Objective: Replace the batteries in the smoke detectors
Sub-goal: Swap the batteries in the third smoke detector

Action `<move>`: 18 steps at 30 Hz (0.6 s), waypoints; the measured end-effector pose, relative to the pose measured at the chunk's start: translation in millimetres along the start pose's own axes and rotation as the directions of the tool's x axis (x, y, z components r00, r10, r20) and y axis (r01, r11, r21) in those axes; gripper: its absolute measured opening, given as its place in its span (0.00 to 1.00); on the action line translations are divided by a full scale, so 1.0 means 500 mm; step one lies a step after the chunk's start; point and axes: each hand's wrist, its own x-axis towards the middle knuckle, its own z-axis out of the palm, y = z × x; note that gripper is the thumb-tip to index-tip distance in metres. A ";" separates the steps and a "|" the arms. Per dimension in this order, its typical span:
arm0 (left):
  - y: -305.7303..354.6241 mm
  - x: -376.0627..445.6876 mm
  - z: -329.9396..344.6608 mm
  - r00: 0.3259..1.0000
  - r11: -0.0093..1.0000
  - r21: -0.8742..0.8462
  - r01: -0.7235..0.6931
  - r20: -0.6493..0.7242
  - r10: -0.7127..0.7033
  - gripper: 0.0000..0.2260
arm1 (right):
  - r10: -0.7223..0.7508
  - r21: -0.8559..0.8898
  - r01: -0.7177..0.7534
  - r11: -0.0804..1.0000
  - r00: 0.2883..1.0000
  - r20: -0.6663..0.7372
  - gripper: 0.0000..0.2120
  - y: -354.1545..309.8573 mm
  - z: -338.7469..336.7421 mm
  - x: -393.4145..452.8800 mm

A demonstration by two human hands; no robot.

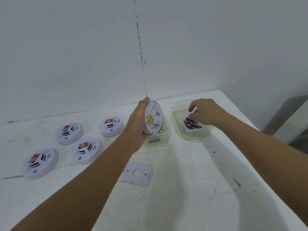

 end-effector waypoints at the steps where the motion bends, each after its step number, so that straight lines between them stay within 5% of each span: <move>1: 0.001 0.001 -0.002 1.000 1.000 0.007 -0.003 -0.001 0.003 0.21 | 0.008 0.061 -0.008 0.998 1.000 -0.005 0.06 -0.004 -0.002 0.001; 4: 0.003 0.002 -0.007 1.000 1.000 0.008 -0.014 -0.010 0.014 0.20 | 0.039 0.214 -0.057 0.975 0.995 0.089 0.07 -0.015 -0.001 0.002; 8: 0.006 0.002 -0.015 0.999 1.000 0.010 -0.014 -0.035 0.014 0.20 | 0.006 0.151 -0.040 0.988 0.976 0.220 0.17 -0.011 0.011 0.009; 14: 0.007 -0.005 -0.033 0.998 1.000 0.001 -0.016 -0.053 0.016 0.19 | -0.022 0.058 0.013 0.998 0.987 0.159 0.29 0.001 0.018 0.010; 18: 0.007 -0.007 -0.040 0.998 1.000 -0.013 -0.004 -0.070 0.003 0.20 | -0.033 0.085 0.024 0.996 0.994 0.107 0.28 0.005 0.023 0.008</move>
